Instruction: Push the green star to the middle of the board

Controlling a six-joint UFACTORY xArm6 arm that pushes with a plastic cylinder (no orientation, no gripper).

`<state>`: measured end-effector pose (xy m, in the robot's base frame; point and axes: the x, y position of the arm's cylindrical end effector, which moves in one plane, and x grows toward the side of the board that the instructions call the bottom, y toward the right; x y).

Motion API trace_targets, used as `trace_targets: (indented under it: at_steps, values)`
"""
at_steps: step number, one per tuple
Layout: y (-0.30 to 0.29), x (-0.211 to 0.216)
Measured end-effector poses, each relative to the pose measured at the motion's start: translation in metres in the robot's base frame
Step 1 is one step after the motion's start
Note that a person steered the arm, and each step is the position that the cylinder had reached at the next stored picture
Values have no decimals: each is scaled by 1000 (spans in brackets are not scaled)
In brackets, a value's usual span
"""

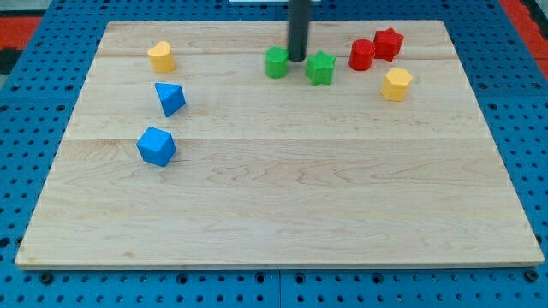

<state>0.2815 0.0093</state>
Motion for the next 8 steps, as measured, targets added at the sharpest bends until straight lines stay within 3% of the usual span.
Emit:
trace_targets:
  at_steps: [3,5,6,8]
  values:
    - [-46,27]
    - [59,-31]
    - [90,-16]
    - [8,44]
